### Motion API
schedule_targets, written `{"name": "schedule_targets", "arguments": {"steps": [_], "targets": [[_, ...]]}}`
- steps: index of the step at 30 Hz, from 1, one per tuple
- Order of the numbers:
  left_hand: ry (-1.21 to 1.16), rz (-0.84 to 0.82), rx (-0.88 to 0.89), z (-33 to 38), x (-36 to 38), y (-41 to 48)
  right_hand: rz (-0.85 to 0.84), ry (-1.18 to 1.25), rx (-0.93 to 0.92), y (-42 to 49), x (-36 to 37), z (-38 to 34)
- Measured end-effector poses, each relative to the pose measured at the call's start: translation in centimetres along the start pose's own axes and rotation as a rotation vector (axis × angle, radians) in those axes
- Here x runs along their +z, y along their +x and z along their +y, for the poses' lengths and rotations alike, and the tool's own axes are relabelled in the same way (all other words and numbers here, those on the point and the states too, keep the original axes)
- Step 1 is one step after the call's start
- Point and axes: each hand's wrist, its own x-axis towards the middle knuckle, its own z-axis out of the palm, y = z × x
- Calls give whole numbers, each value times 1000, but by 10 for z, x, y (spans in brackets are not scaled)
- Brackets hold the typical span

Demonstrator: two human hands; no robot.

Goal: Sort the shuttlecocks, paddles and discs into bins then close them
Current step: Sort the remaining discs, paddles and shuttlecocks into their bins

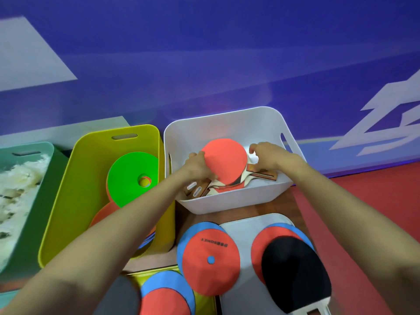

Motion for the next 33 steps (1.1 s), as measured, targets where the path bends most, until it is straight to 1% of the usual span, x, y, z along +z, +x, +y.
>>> {"name": "schedule_targets", "arguments": {"steps": [2, 5, 7, 9, 11, 14, 16, 18, 21, 24, 26, 28, 30, 32, 33], "targets": [[-97, 128, 93, 4, -7, -26, 125, 115, -45, -22, -7, -8], [-137, 319, 268, 4, -5, -78, 327, 278, -172, -69, -13, -26], [-194, 411, 352, -1, 4, -109, 457, 379, -248, -103, -10, -41], [-255, 495, 432, -7, 14, -138, 544, 458, -337, -136, -2, -55], [-281, 527, 510, -12, 27, -164, 598, 494, -408, -165, 12, -66], [-311, 502, 518, -22, 53, -194, 647, 468, -417, -201, 40, -75], [-319, 487, 513, -30, 72, -207, 609, 494, -412, -219, 59, -79], [-312, 466, 467, -41, 90, -212, 508, 538, -412, -228, 79, -79], [-298, 386, 314, -66, 120, -214, 365, 554, -367, -222, 118, -78], [-284, 280, 70, -94, 148, -208, 140, 488, -176, -199, 159, -79], [-392, 232, -130, -111, 164, -196, 22, 454, -74, -181, 180, -84], [-561, 227, -242, -123, 177, -182, -13, 490, 9, -165, 196, -94], [-741, 264, -280, -132, 188, -169, 13, 510, 95, -152, 210, -102], [-848, 330, -330, -134, 194, -161, 55, 439, 146, -143, 221, -107], [-880, 391, -365, -134, 194, -158, 71, 411, 162, -140, 223, -110]]}}
